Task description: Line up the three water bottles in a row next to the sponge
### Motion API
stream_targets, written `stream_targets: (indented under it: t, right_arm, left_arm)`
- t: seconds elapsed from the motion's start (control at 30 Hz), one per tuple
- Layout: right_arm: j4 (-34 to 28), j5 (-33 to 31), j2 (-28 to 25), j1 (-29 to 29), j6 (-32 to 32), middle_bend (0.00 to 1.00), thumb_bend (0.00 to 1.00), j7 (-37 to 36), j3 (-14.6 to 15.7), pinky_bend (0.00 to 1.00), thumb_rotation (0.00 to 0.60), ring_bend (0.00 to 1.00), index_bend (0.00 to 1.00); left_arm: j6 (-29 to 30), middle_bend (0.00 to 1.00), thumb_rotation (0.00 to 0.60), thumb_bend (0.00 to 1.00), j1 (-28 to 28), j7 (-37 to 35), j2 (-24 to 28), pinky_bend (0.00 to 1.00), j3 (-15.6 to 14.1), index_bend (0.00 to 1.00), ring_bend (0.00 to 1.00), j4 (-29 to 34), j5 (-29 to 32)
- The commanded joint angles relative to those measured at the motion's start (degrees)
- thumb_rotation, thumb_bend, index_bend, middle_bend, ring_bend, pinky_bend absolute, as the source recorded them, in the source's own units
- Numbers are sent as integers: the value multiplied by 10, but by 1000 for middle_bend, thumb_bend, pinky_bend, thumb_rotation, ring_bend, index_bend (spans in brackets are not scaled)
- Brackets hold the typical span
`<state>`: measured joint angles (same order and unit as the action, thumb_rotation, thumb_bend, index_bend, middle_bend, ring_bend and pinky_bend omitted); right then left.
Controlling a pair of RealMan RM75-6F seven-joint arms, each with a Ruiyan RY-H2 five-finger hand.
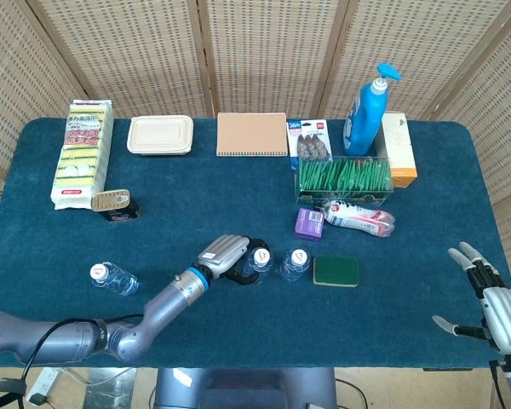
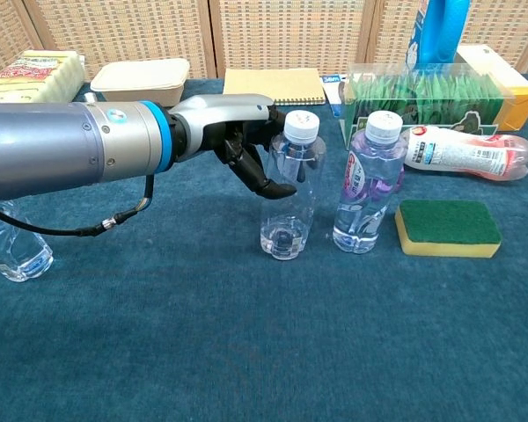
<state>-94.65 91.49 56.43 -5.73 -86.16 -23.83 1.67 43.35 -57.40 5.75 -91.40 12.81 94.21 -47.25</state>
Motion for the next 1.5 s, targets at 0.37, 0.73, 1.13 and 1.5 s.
stream_targets:
  t: [0.37,0.73,1.13,1.5]
  right_arm:
    - [1,6,-5,3,3,0,43,-8,-2,83,600,0,86]
    - [-1,13,-9,5,6,0,43,-12,-1,83,600,0,86]
    - [-12,28,-9,5,13,0,43,8,6,83,600,0,86]
    - [-27,45,-6,1,22,0,43,31,13,83,600,0,86]
  left_arm:
    - [3,0,600,278,6,-11,7,143,-5,0,0,-1,-27]
    - [44,0,600,177,43,-21,64,134,-11,0,0,63,-83]
    - [125,0,600,137,164,-125,323,92,-22,0,0,235,-244]
    - [272,0,600,26,312,-340,482,74,-104,0,0,148,-491]
